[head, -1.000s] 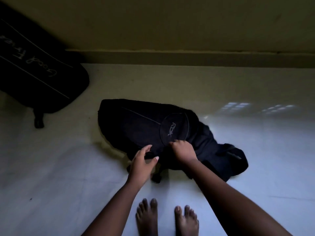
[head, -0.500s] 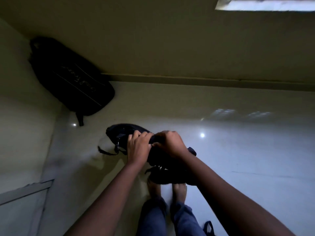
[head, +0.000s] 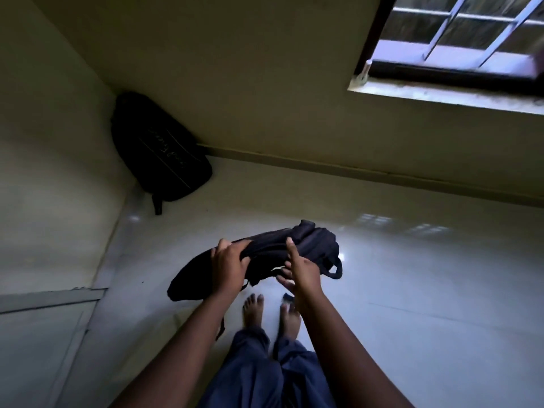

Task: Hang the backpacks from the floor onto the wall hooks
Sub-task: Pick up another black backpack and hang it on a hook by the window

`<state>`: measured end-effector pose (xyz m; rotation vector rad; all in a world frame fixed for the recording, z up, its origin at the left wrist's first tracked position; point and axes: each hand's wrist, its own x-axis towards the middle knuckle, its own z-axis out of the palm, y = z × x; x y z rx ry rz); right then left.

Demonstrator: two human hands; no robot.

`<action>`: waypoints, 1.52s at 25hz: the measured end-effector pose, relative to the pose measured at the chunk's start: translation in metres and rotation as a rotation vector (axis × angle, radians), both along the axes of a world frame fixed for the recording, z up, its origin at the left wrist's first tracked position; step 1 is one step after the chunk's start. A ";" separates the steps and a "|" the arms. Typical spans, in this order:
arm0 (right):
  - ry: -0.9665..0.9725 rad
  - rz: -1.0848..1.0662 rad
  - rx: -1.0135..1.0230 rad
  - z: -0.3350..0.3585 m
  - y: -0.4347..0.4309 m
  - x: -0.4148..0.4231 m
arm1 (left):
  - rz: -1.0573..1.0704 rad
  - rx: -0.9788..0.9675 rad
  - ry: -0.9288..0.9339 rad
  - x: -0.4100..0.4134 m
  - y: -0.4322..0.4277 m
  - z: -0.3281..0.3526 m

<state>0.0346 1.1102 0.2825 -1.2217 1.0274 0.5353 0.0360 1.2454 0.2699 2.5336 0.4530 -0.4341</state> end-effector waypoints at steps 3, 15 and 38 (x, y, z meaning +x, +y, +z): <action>0.188 -0.206 0.165 -0.016 0.003 0.026 | 0.068 -0.044 -0.027 -0.008 -0.010 0.015; -0.414 0.731 -0.276 -0.007 0.018 0.047 | 0.488 -0.464 0.035 0.022 -0.017 0.048; -0.198 0.377 0.109 0.003 0.021 0.069 | 0.425 -0.529 0.171 0.015 -0.012 0.033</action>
